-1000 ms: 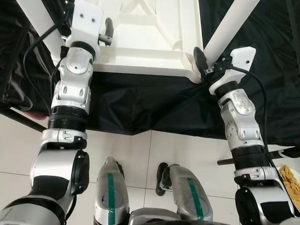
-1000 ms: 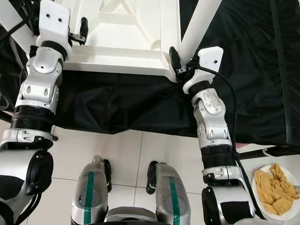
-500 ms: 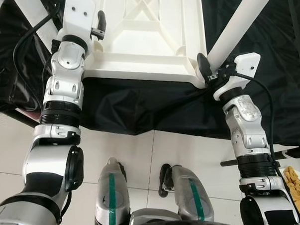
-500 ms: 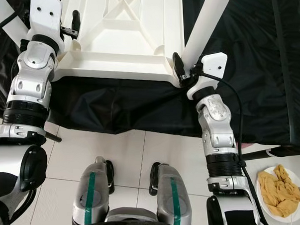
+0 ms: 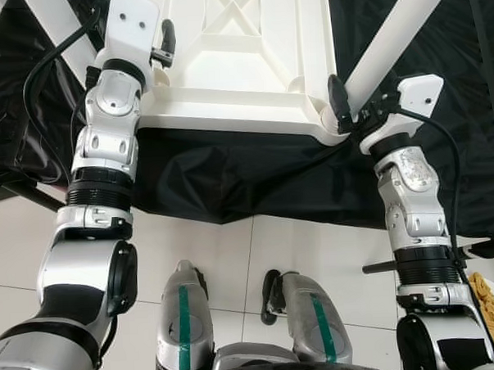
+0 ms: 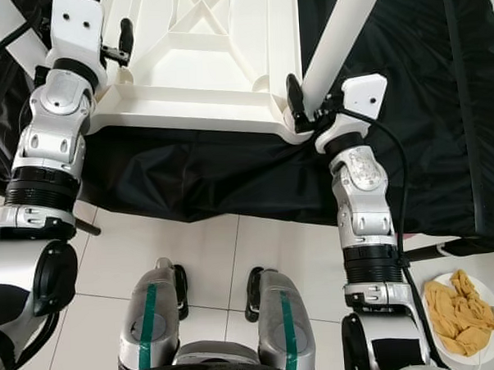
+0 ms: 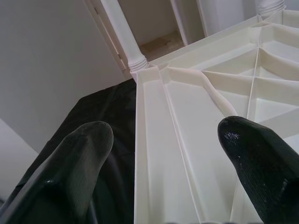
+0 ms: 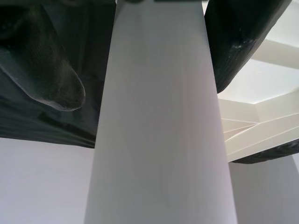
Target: Building children table
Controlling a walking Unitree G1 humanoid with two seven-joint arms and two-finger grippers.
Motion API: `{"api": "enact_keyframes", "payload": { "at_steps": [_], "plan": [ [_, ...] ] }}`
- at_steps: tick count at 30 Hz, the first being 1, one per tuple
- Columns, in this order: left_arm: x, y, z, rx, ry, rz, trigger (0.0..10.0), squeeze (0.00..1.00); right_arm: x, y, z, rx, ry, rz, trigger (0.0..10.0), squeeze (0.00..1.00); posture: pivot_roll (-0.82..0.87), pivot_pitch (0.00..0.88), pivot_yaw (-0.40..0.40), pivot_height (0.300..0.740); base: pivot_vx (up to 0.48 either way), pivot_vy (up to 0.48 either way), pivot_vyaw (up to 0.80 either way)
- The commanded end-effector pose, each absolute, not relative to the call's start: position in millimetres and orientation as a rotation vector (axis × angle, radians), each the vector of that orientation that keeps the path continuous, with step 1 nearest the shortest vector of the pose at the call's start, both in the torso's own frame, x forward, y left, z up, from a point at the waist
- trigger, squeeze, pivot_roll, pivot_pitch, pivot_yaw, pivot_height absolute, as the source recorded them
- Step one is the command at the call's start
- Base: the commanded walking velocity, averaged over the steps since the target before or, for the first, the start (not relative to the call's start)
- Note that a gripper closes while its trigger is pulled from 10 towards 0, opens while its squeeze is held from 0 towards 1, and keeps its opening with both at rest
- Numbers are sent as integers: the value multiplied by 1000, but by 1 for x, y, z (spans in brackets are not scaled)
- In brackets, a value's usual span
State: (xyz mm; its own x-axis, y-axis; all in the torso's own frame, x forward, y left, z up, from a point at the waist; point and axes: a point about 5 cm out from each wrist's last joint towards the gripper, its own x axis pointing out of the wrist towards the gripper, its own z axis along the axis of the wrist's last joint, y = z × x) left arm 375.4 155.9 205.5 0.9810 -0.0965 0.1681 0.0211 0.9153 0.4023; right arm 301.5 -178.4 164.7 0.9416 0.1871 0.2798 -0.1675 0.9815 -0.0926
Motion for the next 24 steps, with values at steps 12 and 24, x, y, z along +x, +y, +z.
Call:
{"api": "enact_keyframes", "payload": {
  "at_steps": [12, 24],
  "plan": [
    [362, 139, 167, 365, -106, -117, 10000, 0, 312, -176, 220, 0, -489, 183, 10000, 0, 65, 43, -13, 740, 0, 0, 0],
    [366, 139, 170, 371, -109, -118, 10000, 0, 316, -171, 273, 7, -675, 199, 10000, 0, 61, 13, -12, 740, 0, 0, 0]
  ]
}}
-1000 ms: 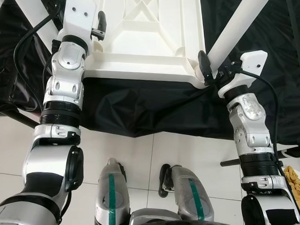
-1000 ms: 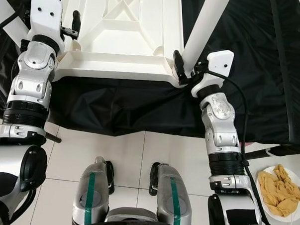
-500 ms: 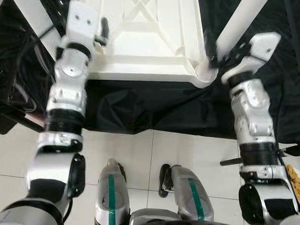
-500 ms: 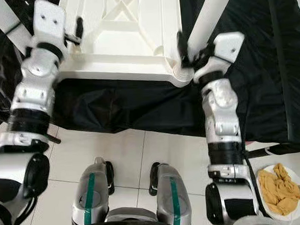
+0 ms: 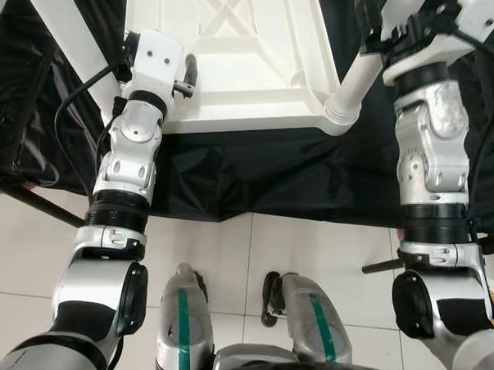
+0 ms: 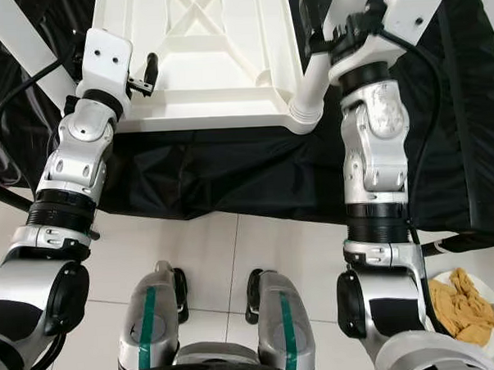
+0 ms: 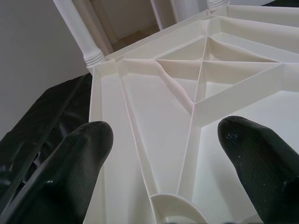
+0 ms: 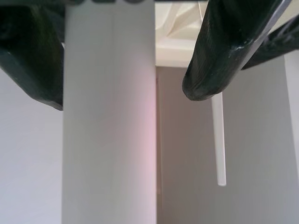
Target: Building children table
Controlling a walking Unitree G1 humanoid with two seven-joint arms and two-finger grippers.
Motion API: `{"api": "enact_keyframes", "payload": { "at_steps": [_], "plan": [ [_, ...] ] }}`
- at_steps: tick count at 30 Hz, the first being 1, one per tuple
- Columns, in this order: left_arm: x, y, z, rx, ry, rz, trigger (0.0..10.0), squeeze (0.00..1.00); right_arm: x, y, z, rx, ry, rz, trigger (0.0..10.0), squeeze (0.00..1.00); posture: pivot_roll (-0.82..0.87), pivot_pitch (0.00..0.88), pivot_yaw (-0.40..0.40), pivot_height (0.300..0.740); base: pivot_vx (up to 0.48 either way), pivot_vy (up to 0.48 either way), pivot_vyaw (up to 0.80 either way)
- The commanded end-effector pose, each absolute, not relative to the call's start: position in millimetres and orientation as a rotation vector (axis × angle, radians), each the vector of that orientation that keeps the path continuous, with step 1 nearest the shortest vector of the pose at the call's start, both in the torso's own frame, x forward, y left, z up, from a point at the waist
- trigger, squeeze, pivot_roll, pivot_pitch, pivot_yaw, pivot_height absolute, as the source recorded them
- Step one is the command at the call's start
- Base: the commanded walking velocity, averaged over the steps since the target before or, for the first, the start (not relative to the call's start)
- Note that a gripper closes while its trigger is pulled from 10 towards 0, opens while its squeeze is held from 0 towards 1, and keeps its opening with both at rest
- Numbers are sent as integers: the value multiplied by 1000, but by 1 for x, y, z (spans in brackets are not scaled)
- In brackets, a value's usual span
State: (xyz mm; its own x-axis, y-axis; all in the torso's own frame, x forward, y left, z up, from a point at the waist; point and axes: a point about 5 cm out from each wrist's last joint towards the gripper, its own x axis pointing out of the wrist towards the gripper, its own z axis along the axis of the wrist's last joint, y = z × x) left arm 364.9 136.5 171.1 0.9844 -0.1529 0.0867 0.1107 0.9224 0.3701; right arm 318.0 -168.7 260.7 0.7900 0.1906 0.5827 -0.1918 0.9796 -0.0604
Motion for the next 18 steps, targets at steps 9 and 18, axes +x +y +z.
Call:
{"api": "enact_keyframes", "payload": {
  "at_steps": [9, 18],
  "plan": [
    [368, 137, 172, 377, -122, -132, 10000, 0, 318, -175, 296, 16, -753, 182, 10000, 0, 61, 2, -14, 740, 0, 0, 0],
    [367, 135, 172, 373, -125, -180, 10000, 0, 318, -179, 313, 57, -816, 149, 10000, 0, 61, 2, -14, 740, 0, 0, 0]
  ]
}}
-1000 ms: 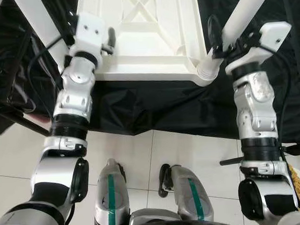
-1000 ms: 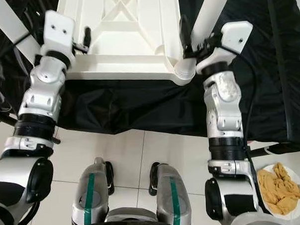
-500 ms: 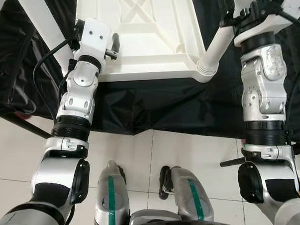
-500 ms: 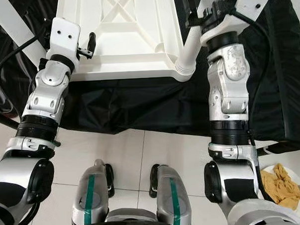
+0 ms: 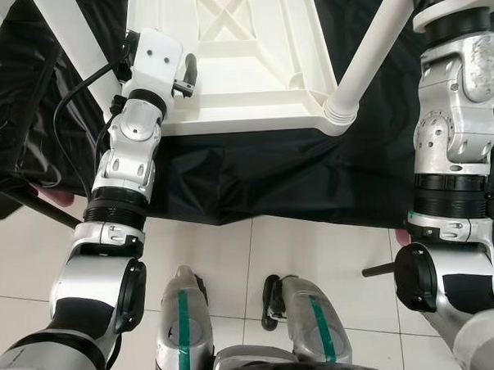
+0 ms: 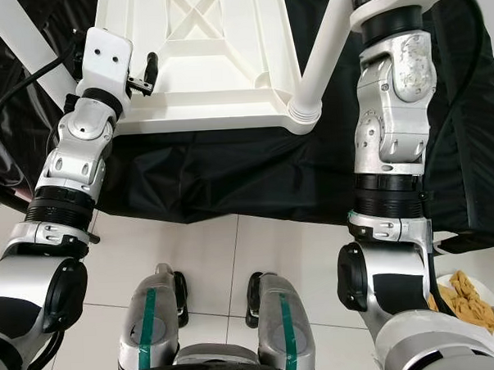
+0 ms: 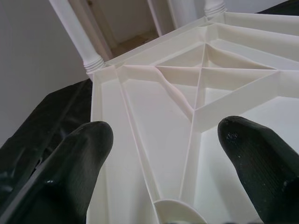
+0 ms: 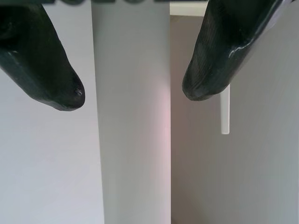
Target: Building children table
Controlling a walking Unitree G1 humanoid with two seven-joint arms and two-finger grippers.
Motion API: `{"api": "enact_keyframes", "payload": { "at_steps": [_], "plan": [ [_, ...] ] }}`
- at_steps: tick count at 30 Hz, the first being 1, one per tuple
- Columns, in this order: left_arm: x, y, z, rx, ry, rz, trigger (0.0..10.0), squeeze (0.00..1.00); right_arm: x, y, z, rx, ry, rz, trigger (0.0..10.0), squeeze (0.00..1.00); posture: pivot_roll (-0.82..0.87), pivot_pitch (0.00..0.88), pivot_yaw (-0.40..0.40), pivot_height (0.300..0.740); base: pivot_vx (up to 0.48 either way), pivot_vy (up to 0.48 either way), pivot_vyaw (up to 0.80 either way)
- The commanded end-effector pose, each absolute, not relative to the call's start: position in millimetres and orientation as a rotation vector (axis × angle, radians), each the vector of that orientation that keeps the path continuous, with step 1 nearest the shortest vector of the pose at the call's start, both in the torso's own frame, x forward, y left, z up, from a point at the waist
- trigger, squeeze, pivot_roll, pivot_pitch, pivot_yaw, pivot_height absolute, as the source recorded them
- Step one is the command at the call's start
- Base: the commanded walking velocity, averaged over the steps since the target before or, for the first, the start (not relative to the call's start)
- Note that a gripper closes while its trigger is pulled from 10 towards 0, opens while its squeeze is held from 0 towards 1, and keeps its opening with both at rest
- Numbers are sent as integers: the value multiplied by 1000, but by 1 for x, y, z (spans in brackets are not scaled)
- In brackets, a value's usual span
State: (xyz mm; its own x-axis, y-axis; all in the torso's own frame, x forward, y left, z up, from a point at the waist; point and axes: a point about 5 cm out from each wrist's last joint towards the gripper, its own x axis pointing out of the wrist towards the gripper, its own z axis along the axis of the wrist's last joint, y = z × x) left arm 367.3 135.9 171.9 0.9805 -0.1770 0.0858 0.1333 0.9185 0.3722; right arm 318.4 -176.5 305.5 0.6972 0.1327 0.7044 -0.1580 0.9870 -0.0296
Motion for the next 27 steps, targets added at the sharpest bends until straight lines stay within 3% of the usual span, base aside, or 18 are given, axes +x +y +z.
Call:
{"api": "enact_keyframes", "payload": {
  "at_steps": [1, 8, 22, 23, 24, 25, 27],
  "plan": [
    [367, 135, 172, 373, -125, -180, 10000, 0, 318, -179, 313, 57, -816, 149, 10000, 0, 61, 2, -14, 740, 0, 0, 0],
    [359, 120, 162, 345, -104, -298, 10000, 0, 321, -184, 331, 77, -867, 125, 10000, 0, 64, 7, -26, 740, 0, 0, 0],
    [353, 115, 151, 297, -49, -314, 10000, 0, 329, -188, 351, 62, -902, 150, 10000, 0, 69, 12, -44, 740, 0, 0, 0],
    [353, 115, 150, 292, -43, -310, 10000, 0, 330, -188, 350, 67, -895, 156, 8510, 0, 69, 12, -44, 740, 0, 0, 0],
    [353, 116, 149, 281, -34, -309, 10000, 0, 331, -189, 350, 70, -887, 162, 5451, 0, 69, 12, -44, 740, 0, 0, 0],
    [353, 116, 148, 274, -27, -309, 10000, 0, 332, -190, 350, 71, -882, 166, 1020, 0, 69, 12, -44, 740, 0, 0, 0],
    [353, 117, 147, 279, -20, -300, 10000, 0, 333, -192, 351, 71, -876, 171, 1020, 0, 68, 13, -45, 740, 0, 0, 0]
  ]
}}
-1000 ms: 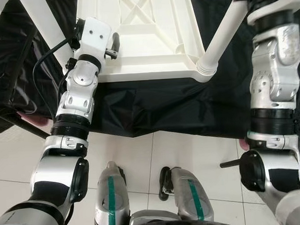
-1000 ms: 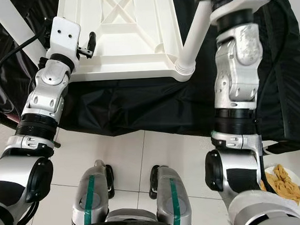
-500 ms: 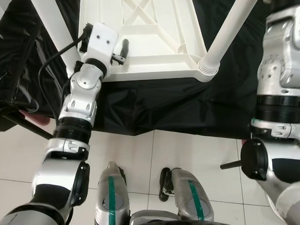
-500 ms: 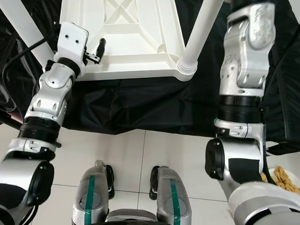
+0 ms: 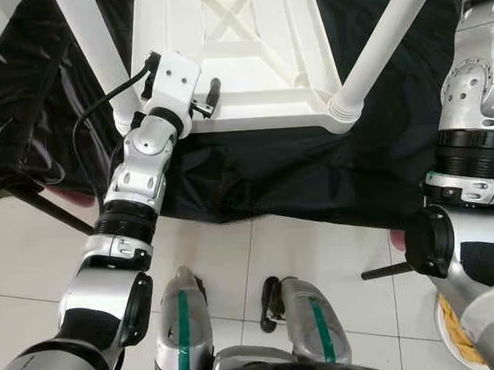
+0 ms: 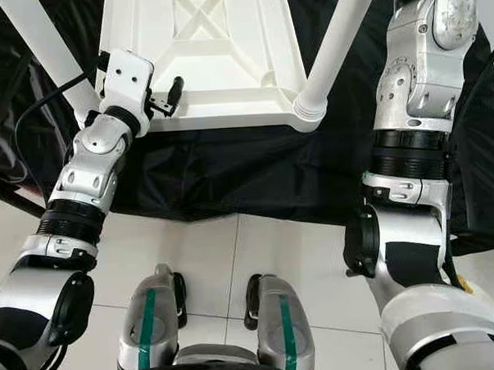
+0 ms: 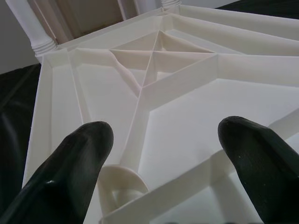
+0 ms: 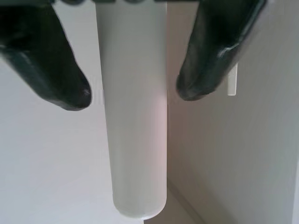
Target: Building children table
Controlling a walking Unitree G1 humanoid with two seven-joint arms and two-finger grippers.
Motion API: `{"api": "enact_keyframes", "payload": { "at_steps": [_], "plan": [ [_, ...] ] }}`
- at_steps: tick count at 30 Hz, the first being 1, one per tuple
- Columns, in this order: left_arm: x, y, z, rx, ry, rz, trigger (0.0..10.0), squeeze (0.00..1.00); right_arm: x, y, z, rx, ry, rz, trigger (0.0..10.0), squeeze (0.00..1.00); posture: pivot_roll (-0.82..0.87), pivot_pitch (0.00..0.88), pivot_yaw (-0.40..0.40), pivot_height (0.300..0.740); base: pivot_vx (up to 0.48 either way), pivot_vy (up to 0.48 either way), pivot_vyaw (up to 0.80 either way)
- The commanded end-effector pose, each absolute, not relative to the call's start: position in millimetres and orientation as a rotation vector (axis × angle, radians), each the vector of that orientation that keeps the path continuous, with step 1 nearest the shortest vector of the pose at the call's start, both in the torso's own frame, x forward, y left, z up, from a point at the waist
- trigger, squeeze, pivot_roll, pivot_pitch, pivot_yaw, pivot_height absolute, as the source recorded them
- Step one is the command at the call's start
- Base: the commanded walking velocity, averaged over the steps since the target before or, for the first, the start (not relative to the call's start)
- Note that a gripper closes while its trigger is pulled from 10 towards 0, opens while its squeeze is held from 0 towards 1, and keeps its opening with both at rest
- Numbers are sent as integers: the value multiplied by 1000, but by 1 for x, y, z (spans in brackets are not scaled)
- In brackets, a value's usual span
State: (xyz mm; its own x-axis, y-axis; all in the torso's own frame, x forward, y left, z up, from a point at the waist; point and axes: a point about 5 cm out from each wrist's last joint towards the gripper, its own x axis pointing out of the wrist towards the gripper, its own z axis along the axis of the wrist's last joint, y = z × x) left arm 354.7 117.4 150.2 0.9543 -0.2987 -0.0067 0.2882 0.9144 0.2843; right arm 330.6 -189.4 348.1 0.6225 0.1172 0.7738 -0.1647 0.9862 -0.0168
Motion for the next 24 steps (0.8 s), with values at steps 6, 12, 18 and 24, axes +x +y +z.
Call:
{"api": "enact_keyframes", "payload": {
  "at_steps": [6, 12, 18, 24],
  "plan": [
    [353, 121, 144, 277, 3, -282, 10000, 0, 332, -200, 355, 101, -878, 157, 0, 0, 63, 17, -41, 740, 0, 0, 0],
    [357, 131, 143, 287, 28, -239, 10000, 0, 322, -228, 353, 163, -885, 69, 0, 0, 50, 24, -17, 740, 0, 0, 0],
    [362, 145, 151, 288, 29, -209, 10000, 0, 307, -264, 338, 239, -879, -72, 0, 0, 45, 25, -4, 740, 0, 0, 0],
    [367, 155, 165, 314, 7, -195, 10000, 0, 288, -299, 316, 293, -860, -209, 0, 0, 34, 31, 15, 740, 0, 0, 0]
  ]
}}
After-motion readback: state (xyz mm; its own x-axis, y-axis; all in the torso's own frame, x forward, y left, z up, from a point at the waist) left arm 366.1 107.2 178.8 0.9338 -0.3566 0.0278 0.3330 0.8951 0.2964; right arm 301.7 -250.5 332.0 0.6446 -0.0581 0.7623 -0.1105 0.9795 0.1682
